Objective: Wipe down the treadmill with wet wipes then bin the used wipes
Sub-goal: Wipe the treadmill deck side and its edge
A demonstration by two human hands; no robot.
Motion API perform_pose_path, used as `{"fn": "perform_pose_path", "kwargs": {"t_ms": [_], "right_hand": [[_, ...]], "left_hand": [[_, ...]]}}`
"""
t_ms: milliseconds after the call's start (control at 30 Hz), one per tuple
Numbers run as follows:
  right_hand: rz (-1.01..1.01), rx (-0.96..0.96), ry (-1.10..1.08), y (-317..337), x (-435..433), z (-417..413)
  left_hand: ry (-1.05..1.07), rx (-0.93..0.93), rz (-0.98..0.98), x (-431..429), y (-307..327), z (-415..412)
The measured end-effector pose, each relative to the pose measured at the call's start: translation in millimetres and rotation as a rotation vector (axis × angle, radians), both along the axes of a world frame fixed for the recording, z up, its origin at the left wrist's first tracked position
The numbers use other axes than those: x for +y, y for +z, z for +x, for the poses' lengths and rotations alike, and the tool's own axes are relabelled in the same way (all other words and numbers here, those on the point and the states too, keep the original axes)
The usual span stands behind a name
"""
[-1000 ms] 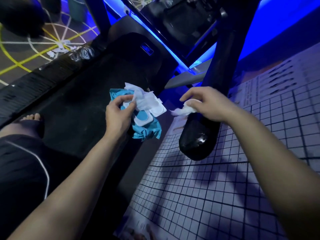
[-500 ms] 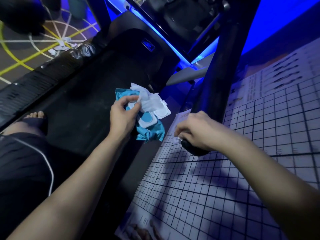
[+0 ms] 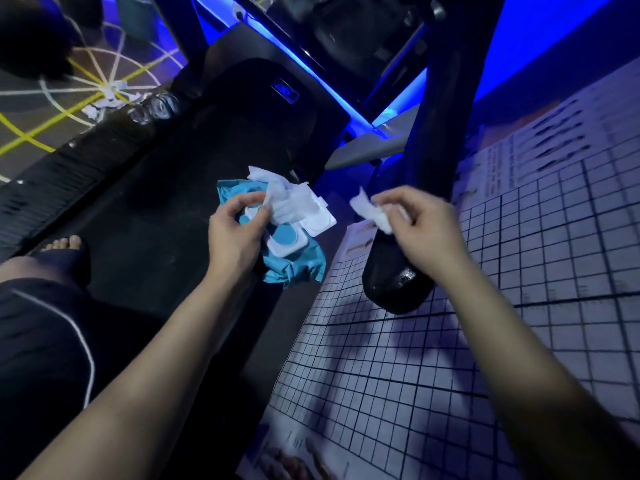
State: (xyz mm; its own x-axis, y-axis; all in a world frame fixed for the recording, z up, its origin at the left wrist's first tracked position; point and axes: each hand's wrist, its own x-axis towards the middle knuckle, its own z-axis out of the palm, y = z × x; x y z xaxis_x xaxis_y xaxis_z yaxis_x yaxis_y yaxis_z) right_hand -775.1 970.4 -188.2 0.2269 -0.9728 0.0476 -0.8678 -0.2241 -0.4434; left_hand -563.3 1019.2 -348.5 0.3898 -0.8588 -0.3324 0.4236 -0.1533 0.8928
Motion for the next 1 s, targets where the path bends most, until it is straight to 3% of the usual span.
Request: {"fn": "perform_pose_path", "kwargs": {"t_ms": [167,300,500,633,833,1000], "right_hand": [[-0.07,-0.09,-0.035,-7.3,7.2,3.0],[-0.028,-0.306,-0.088,1.0,5.5,-2.4],[-0.024,-0.407,-0.026,-2.8,-2.8,-13.8],[0.063,-0.644,-0.023,-3.7,-10.2,-25.5],[-0.235,-0.045,0.097,3.7,-10.9,-51.1],[-0.265,-0.009,0.151,-20.7,28.9,-33.6]], "left_hand": [[-0.025,-0.008,0.006,-1.0,-0.4,0.0],[-0.044,-0.011,0.032,3.1,2.8,-7.5],[0.028,-0.027,-0.039,5.4,18.9,-15.6],[0.11,-0.127,-0.095,19.5,41.5,-22.3],[0.182,-0.152,-0.133,60.7,59.1,-32.3],[0.224,-0.114,-0.076,77.0,57.6,-41.3]]}}
